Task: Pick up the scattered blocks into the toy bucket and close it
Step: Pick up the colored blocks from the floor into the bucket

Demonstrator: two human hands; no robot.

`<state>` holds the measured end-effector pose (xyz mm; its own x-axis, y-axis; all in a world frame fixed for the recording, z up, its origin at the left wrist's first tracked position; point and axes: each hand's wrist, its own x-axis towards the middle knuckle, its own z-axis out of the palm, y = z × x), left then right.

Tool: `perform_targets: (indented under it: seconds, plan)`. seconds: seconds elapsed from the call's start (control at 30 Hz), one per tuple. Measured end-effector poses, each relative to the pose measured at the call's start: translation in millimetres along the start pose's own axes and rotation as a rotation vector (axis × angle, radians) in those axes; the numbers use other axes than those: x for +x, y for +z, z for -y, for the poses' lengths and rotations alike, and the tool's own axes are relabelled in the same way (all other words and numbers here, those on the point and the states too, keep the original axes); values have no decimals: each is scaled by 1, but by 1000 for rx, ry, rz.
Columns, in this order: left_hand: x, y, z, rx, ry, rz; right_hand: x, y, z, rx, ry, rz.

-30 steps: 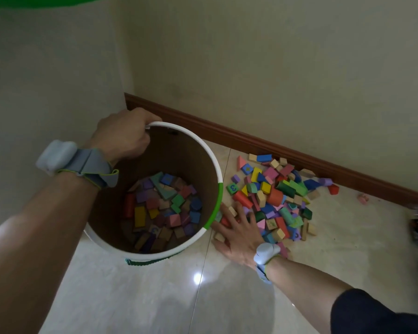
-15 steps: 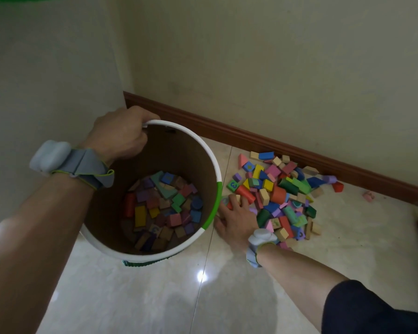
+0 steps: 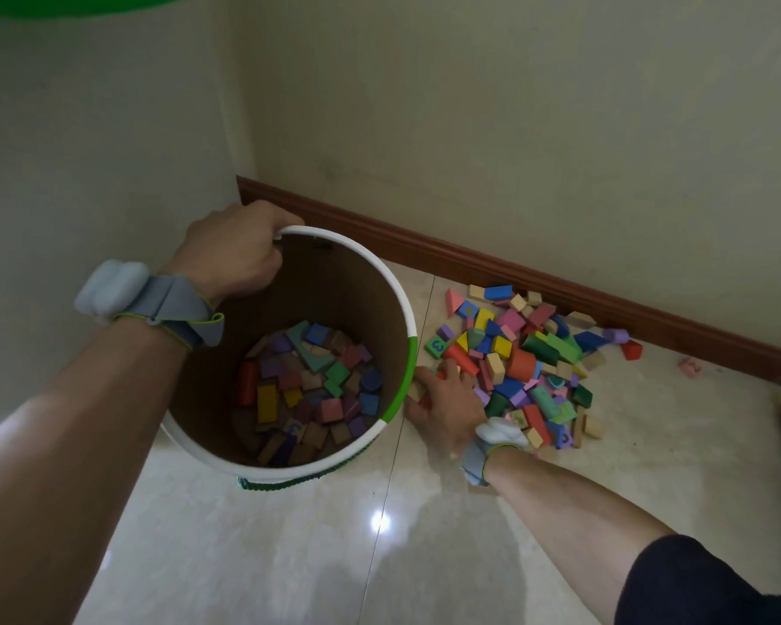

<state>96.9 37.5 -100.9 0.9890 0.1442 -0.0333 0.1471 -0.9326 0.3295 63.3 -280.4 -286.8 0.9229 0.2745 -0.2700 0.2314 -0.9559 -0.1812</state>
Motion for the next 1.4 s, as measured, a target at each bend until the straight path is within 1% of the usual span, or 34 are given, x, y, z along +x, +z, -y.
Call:
perform_targets:
  seconds: [0.1,0.23,0.33,0.43,0.5,0.6,0.67,0.73,0.8,0.9,0.97,1.03,1.13,1.23,1.33,1.4]
  plan:
    - [-1,-1,-3,1,10,-4,3,-10,1,33,-11,46]
    - [-1,-1,-3,2,-4,-5,6,-18,-1,114,-20,46]
    - [-1,-1,-3,3,-1,2,6,-19,1,147,18,21]
    - [-1,-1,-4,4,-8,8,8,-21,3,190,80,-47]
    - [-1,0,-3,5,-7,2,13,-28,0,284,114,-63]
    - [-2,-1,-3,9,-2,1,25,-43,-9,434,139,-45]
    - [-2,0,-3,7,-3,1,28,-52,-13,632,199,-42]
    - [-2,0,-3,0,2,-3,28,-64,-15,912,295,-19]
    - [-1,0,-4,-5,4,-1,24,-81,-19,1215,425,77]
    - [-1,0,-2,-9,-8,13,17,-116,-20,1511,515,273]
    - [0,0,-2,-15,-18,32,12,-139,-15,1717,524,325]
    - [-1,1,-2,-8,-14,45,7,-165,-4,1842,437,356]
    - [-1,0,-2,-16,-27,59,-2,-207,23,1942,270,463]
    - [-2,-1,-4,-33,-35,63,-14,-238,56,1977,162,578]
    - [-3,-3,-5,-28,-34,54,-29,-253,87,1947,111,669]
    - [-3,-4,-5,-43,-33,75,-37,-256,103,1913,132,721]
